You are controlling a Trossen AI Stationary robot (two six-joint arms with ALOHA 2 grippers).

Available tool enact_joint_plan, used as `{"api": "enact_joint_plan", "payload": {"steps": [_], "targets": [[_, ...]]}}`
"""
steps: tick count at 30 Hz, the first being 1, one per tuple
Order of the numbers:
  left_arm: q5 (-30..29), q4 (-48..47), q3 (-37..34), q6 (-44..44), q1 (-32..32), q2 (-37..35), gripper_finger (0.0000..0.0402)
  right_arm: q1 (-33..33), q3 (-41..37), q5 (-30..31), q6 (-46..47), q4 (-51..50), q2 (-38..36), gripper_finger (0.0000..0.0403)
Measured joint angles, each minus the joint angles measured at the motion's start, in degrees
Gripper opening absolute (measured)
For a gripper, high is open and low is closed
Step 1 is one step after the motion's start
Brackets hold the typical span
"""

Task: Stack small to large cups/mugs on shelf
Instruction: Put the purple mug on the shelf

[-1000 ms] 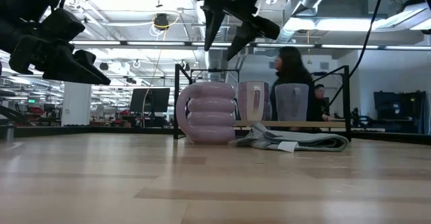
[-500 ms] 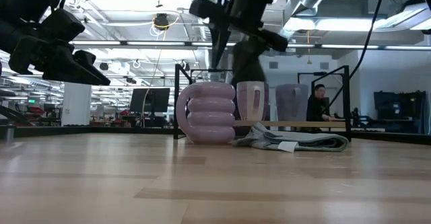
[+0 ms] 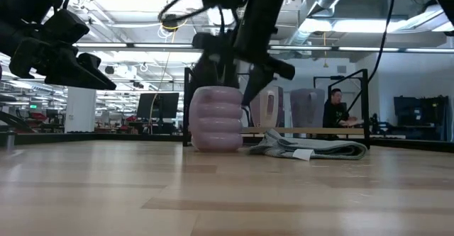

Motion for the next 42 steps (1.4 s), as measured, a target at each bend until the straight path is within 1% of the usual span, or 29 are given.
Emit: {"api": "enact_joint_plan", "payload": {"steps": [7, 11, 15, 23, 26, 33, 37, 42], "targets": [[0.01, -0.02, 0.0, 0.04, 0.0, -0.02, 0.0199, -0.66, -0.02, -0.14, -2.22, 0.87, 1.55, 0.0251], [0.01, -0.02, 0.0, 0.09, 0.0, -0.02, 0.0199, -1.03, -0.02, -0.14, -2.78, 0.89, 1.55, 0.0225], [0.0, -0.02, 0.0, 0.1, 0.0, -0.02, 0.0199, -1.69, -0.02, -0.84, -3.86, 0.9, 1.55, 0.0174], [0.0, -0.01, 0.0, 0.13, 0.0, -0.02, 0.0199, -2.8, -0.02, -1.64, -8.61, 2.95, 1.55, 0.0043], [0.0, 0.0, 0.0, 0.15, 0.0, -0.02, 0.0199, -2.8, -0.02, -1.83, -9.76, 3.86, 1.55, 0.0038], [0.0, 0.0, 0.0, 0.16, 0.0, 0.0, 0.0199, -2.98, 0.85, -2.91, -8.82, 3.01, 1.59, 0.0038], [0.0, 0.02, 0.0, 0.17, 0.0, -0.02, 0.0199, -3.19, 4.73, -3.14, -10.31, 2.43, 1.57, 0.0038], [0.0, 0.0, 0.0, 0.17, 0.0, -0.02, 0.0199, -4.47, 11.8, -3.11, -12.27, -3.87, 1.57, 0.0038]]}}
